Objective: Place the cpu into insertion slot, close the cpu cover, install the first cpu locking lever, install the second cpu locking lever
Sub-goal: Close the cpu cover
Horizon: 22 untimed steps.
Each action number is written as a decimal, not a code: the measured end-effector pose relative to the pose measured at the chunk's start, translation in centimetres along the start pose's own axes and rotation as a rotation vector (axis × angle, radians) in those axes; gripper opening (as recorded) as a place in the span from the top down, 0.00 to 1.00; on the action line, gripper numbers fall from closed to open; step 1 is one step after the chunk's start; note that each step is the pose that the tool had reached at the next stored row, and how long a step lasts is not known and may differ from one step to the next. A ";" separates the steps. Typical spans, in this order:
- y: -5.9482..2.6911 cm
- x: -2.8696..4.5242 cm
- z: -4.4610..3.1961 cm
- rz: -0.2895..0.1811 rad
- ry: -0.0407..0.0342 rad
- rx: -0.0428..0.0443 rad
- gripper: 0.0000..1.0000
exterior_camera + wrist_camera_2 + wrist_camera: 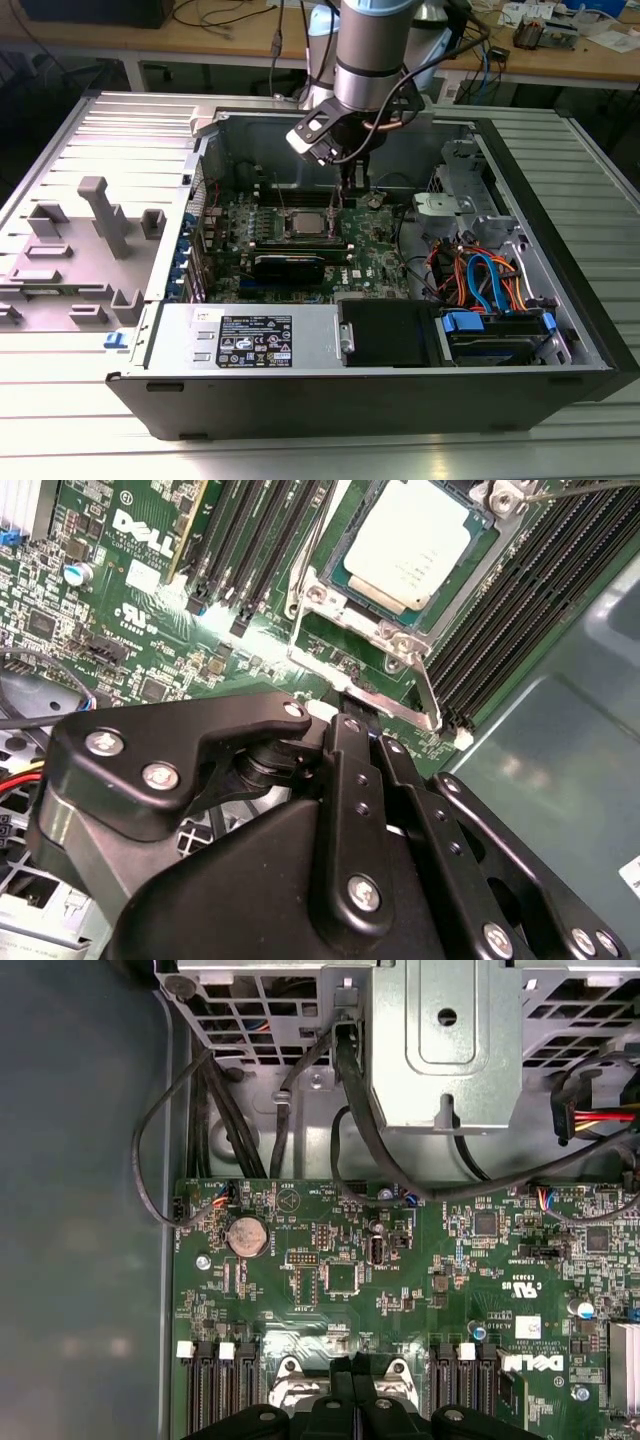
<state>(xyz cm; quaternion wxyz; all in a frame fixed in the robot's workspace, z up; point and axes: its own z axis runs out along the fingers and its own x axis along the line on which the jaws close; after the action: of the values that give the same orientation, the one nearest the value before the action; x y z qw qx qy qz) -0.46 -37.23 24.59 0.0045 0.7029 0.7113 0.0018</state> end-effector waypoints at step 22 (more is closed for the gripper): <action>-1.16 0.01 -0.01 0.000 0.0000 0.0000 0.89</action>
<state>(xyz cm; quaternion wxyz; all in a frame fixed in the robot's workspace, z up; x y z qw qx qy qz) -1.62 -37.23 24.59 0.0045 0.7029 0.7113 0.0018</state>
